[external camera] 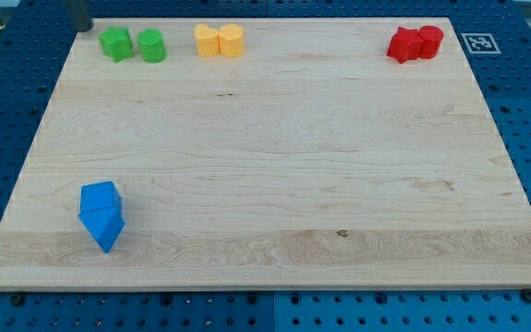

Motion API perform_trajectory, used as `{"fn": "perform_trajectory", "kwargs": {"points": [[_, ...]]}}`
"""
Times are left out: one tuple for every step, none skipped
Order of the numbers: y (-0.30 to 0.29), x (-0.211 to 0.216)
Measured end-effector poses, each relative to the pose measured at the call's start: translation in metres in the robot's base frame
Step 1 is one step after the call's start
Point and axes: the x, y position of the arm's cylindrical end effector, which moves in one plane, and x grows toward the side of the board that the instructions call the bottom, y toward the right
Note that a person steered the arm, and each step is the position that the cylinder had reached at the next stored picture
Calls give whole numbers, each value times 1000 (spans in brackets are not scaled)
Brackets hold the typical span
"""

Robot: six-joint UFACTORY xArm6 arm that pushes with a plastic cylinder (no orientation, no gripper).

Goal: Point your arm to the green star

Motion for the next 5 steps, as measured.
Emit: {"fn": "perform_trajectory", "kwargs": {"points": [[0, 15], [8, 18], [17, 20], [32, 21], [53, 25]]}}
